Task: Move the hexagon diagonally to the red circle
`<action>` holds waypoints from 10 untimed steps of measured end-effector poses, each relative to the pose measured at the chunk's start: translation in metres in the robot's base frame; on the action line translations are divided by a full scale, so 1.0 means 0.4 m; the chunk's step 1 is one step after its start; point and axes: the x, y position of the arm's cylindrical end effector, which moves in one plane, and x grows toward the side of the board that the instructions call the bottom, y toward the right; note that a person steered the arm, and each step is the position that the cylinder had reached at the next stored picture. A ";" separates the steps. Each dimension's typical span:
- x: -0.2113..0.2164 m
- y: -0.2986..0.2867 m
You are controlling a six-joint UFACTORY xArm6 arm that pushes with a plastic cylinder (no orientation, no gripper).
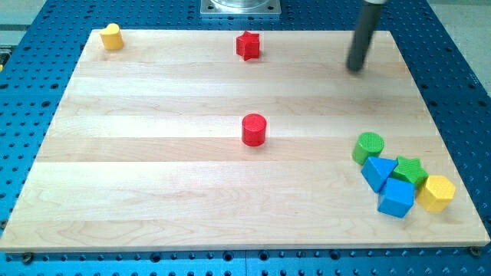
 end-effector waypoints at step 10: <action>0.618 -0.460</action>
